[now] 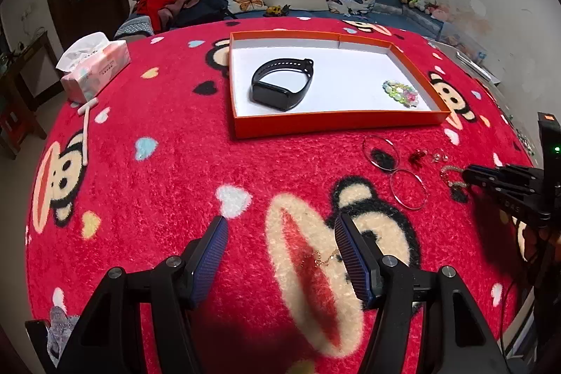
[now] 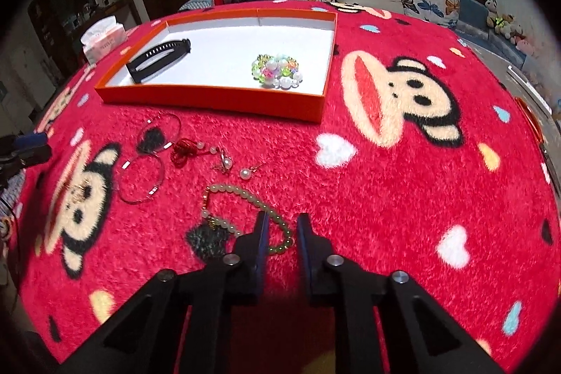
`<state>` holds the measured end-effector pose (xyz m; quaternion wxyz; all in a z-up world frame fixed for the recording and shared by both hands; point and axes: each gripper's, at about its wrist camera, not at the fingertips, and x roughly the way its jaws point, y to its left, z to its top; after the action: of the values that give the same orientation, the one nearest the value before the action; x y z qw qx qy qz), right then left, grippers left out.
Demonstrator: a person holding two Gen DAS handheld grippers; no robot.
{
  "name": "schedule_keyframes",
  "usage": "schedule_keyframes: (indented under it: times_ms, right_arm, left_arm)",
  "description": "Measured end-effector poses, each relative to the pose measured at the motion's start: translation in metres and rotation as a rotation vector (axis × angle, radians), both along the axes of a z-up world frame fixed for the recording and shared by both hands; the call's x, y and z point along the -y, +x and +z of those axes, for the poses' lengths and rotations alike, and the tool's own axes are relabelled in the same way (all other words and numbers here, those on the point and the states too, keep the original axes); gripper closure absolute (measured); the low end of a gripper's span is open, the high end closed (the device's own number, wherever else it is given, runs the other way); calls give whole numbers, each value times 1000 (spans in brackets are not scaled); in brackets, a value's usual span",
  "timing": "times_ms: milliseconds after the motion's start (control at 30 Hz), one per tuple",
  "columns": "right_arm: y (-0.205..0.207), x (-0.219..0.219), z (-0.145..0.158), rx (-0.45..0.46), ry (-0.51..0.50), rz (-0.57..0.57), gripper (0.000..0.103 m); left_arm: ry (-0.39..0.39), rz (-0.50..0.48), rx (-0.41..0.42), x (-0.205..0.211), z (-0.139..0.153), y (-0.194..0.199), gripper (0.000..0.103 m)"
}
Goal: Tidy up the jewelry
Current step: 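Grasp the jade bead necklace with the right gripper while the left reaches toward the gold chain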
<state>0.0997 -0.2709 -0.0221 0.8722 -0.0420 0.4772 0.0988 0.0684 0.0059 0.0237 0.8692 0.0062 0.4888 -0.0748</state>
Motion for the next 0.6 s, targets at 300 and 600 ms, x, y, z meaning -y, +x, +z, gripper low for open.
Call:
schedule_keyframes:
  times_ms: [300, 600]
  right_arm:
    - [-9, -2, 4, 30, -19, 11, 95]
    - [-18, 10, 14, 53, -10, -19, 95]
  left_arm:
    - [-4, -70, -17, 16, -5, -6, 35]
    - [3, -149, -39, 38, -24, -20, 36]
